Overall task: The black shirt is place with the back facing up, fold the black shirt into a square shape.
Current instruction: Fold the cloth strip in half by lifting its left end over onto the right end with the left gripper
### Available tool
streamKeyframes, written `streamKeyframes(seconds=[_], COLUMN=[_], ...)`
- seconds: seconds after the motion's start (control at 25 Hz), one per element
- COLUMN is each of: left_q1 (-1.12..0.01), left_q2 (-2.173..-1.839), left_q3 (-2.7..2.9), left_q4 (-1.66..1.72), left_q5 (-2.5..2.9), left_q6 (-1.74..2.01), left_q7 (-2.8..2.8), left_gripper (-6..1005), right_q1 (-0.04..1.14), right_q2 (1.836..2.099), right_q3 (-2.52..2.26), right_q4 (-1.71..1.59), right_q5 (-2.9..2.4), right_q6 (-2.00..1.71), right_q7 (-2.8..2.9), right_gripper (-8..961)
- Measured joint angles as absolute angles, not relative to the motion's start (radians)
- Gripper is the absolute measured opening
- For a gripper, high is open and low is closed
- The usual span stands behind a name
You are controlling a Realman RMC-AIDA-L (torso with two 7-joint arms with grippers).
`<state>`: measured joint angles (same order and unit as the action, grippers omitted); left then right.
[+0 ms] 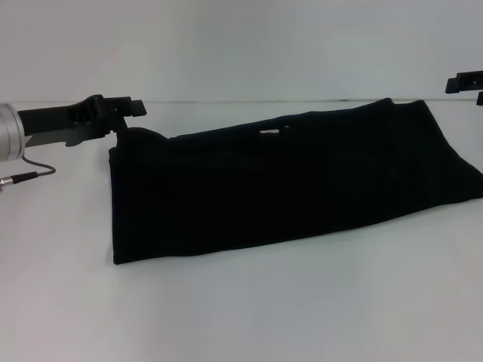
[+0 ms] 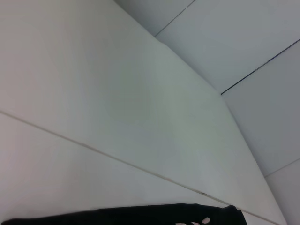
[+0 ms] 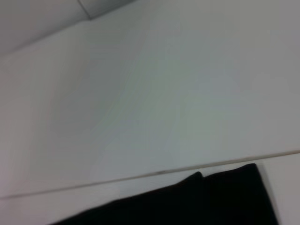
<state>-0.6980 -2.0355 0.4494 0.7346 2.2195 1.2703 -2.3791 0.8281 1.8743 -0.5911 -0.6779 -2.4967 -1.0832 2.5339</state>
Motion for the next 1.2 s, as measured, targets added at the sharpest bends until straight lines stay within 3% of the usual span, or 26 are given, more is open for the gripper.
streamKeyframes(seconds=[0.12,0.28,0.48,0.8,1.2], left_q1=[-0.698,-0.694,-0.674,-0.678,-0.67], left_q2=[-2.036,-2.036,-2.043,-2.044,-2.039], left_q3=[0.45,0.454,0.449,0.448,0.423], left_q4=[0.745,0.748,0.745,0.734,0.735], left_q5=[2.22,2.225,2.22,2.218,2.224], left_q6=[1.278,1.281,1.298,1.31,1.426], left_q7=[-2.369,-2.362,-2.359,-2.396,-2.548], left_gripper=[552,551,552,552,551], right_q1=[0.88,0.864,0.681,0.45,0.444], right_q2=[1.898,1.926,1.988,1.983,1.985], right_q3=[-0.631,-0.638,-0.594,-0.547,-0.416], right_q4=[-0.677,-0.728,-0.883,-0.704,-0.609], right_q5=[-2.62,-2.575,-2.2,-1.732,-1.663], right_q6=[-1.014,-1.01,-1.107,-1.292,-1.42], right_q7=[2.57,2.532,2.358,1.998,1.812], right_gripper=[765,765,765,764,764])
